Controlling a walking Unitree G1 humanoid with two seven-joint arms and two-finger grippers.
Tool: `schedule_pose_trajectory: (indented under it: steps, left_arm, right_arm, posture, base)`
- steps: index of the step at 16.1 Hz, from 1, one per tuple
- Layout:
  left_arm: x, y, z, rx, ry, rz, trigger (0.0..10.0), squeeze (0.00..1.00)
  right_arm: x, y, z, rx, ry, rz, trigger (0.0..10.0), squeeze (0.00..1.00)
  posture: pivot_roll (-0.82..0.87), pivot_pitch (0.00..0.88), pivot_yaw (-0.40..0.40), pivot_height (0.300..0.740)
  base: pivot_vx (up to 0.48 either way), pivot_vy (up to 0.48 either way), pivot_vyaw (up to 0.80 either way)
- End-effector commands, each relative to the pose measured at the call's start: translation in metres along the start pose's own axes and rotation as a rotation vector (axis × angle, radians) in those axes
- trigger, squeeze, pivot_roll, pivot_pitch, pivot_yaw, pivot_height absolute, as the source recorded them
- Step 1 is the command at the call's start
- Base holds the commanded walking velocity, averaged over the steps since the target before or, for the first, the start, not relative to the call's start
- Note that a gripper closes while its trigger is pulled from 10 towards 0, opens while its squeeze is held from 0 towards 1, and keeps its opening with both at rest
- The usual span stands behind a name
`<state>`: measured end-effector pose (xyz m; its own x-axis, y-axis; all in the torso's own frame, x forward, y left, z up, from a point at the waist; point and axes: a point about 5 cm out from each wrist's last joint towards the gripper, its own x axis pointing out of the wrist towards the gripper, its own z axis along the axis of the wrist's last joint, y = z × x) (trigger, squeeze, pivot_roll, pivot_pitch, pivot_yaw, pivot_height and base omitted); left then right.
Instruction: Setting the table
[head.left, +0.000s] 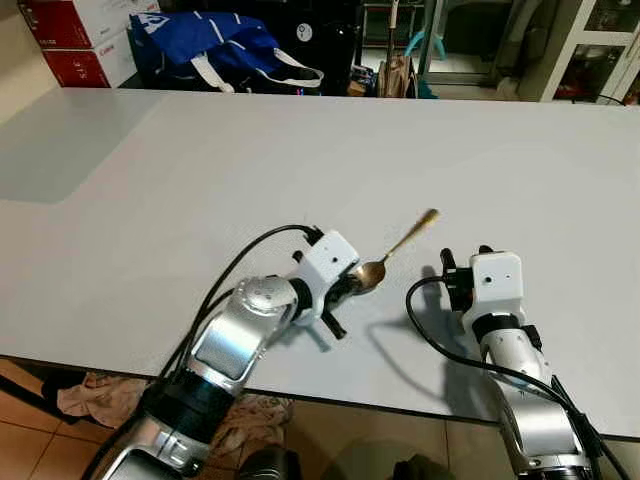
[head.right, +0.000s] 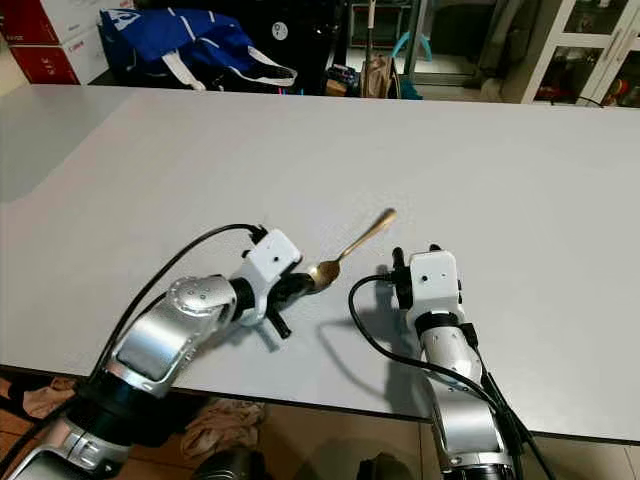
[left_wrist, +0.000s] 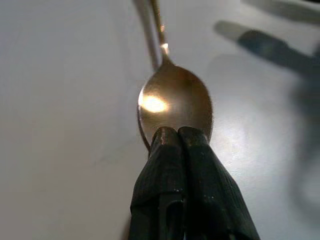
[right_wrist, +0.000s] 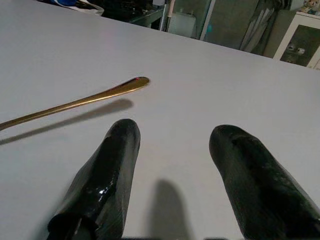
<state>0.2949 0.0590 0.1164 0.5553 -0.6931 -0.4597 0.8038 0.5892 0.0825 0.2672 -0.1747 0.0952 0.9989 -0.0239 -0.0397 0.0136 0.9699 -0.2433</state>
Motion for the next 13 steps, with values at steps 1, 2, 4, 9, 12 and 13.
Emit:
schedule_pose_trajectory:
  steps: [1,2,4,9,12,13]
  left_arm:
    - [0.001,-0.004,-0.004,-0.014,0.019,-0.015,10.0,0.00]
    - [0.008,-0.010,0.000,-0.031,0.010,-0.036,10.0,0.00]
    - [0.017,-0.016,0.011,-0.054,-0.016,-0.061,10.0,0.00]
    - [0.040,-0.041,0.040,-0.049,-0.088,-0.141,10.0,0.00]
    - [0.051,-0.050,0.058,-0.046,-0.140,-0.172,10.0,0.00]
    - [0.053,-0.049,0.061,-0.050,-0.152,-0.162,10.0,0.00]
  right_arm:
    - [0.001,0.001,-0.001,-0.001,0.009,0.001,10.0,0.00]
    - [0.001,0.000,-0.002,-0.003,0.012,0.002,10.0,0.00]
    - [0.001,-0.001,-0.002,-0.007,0.012,0.000,10.0,0.00]
    - [0.000,-0.001,-0.002,-0.009,0.017,-0.003,10.0,0.00]
    - [0.000,-0.001,-0.003,-0.010,0.018,-0.007,10.0,0.00]
    - [-0.001,-0.001,-0.003,-0.011,0.019,-0.008,10.0,0.00]
  posture:
    - [-0.04,0.000,0.038,0.697]
    - [-0.05,0.000,0.036,0.697]
    - [-0.06,0.000,0.041,0.697]
    - [-0.07,0.000,0.044,0.697]
    - [-0.08,0.000,0.049,0.697]
    - [-0.08,0.000,0.049,0.697]
  base:
    - [0.000,0.000,0.00]
    - [0.000,0.000,0.00]
    - [0.000,0.000,0.00]
    - [0.000,0.000,0.00]
    - [0.000,0.000,0.00]
    - [0.000,0.000,0.00]
